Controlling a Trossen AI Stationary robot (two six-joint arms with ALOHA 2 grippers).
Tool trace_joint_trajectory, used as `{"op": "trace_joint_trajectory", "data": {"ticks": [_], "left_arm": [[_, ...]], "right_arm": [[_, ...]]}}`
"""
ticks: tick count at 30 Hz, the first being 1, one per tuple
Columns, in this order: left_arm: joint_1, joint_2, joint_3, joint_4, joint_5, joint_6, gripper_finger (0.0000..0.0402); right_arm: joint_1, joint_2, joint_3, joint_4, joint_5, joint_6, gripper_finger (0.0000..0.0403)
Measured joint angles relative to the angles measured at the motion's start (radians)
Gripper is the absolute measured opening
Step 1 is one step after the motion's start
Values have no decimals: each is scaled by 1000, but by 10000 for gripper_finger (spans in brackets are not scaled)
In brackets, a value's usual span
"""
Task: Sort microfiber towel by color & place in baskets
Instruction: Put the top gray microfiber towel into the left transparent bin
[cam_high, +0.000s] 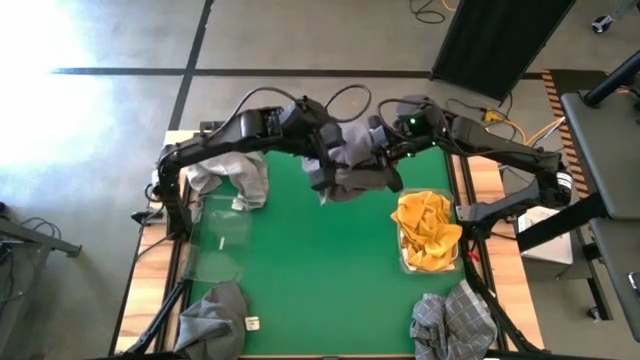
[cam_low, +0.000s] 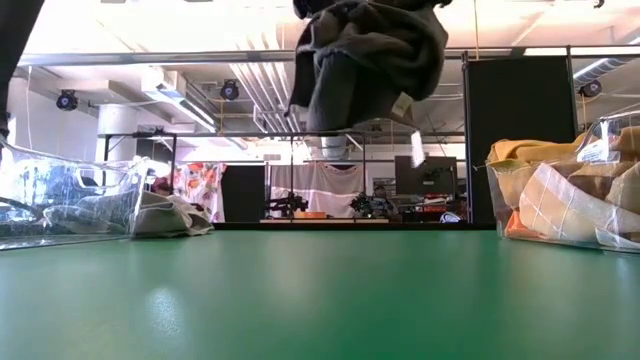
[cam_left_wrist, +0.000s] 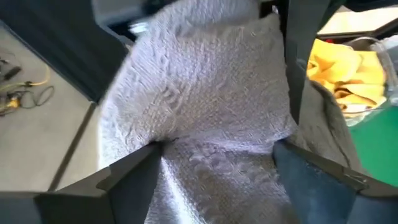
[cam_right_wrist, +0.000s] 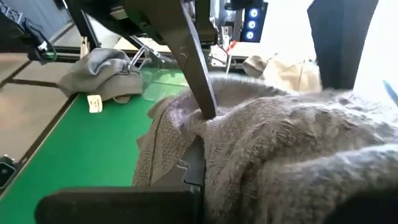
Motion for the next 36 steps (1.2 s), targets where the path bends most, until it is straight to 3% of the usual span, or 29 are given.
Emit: {"op": "trace_joint_trajectory", "data": {"ticks": [5,12,14,20,25,28,32,36], "left_arm": [[18,12,105,-112,120,6,269],[45,-12,250,-272,126,32,278],[49,-13,253,-286,134,23,290],[45,-2,187,-271,288,-2,315],[38,2,130,-259,341,-21,308],[27,1,125,-260,391,-32,297],[31,-13,134,-254,393,-96,300],[35,-6,134,-232,386,-121,327]], "right_arm": [[5,-1,40,-33,-8,-19,23],[59,-2,60,-42,41,-40,23],[84,0,61,-1,94,-41,23],[143,0,61,102,150,-55,23],[185,1,61,86,311,-47,23],[193,1,61,43,345,-36,23],[208,1,61,22,368,43,23],[221,2,61,15,471,77,23]]}}
